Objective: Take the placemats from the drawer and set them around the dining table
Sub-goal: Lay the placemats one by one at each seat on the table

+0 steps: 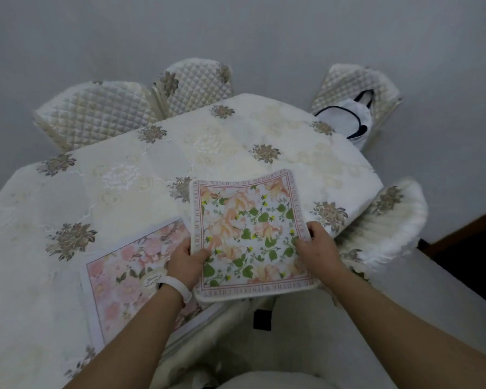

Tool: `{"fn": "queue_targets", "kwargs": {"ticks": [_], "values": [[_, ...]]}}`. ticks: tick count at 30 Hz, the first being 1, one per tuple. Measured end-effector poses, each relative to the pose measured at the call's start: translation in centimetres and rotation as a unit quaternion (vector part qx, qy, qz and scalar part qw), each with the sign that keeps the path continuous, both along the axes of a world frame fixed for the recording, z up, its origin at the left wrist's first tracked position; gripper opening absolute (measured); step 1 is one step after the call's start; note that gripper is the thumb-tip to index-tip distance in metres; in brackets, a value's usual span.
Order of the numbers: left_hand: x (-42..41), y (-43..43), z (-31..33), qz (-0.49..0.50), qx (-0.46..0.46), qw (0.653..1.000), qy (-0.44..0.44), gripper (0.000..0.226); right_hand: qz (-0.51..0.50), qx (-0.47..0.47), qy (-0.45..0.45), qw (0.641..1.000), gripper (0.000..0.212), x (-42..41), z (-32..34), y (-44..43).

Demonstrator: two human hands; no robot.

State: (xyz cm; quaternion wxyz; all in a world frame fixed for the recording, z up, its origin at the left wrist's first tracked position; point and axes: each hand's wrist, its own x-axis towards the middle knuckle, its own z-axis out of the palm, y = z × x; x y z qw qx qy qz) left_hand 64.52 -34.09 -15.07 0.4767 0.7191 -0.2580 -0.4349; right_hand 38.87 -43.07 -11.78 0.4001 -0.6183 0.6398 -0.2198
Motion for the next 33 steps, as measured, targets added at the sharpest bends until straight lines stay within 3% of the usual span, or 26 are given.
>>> {"fn": "queue_targets", "kwargs": {"ticks": [6, 18, 27, 33], "values": [[-8.9, -5.9, 2.9, -0.055, -0.016, 0.998, -0.005, 0.017, -0.073, -0.037, -0.071, 0.994, 0.024, -11.0, 3.0, -2.0], [-30.2, -15.8, 7.1, -0.154, -0.060, 0.986, -0.022, 0.017, -0.191, -0.051, -0.143, 0.970, 0.023, -33.0, 4.6, -6.2], [-39.6, -23.2, 6.6, -0.219, -0.040, 0.975, -0.020, 0.020, -0.271, -0.035, -0.184, 0.944, 0.026, -41.4, 3.0, -9.2], [-46.2, -31.9, 3.7, -0.265, -0.028, 0.964, 0.007, 0.019, -0.340, -0.014, -0.165, 0.926, 0.025, -47.3, 1.0, -14.8]]}}
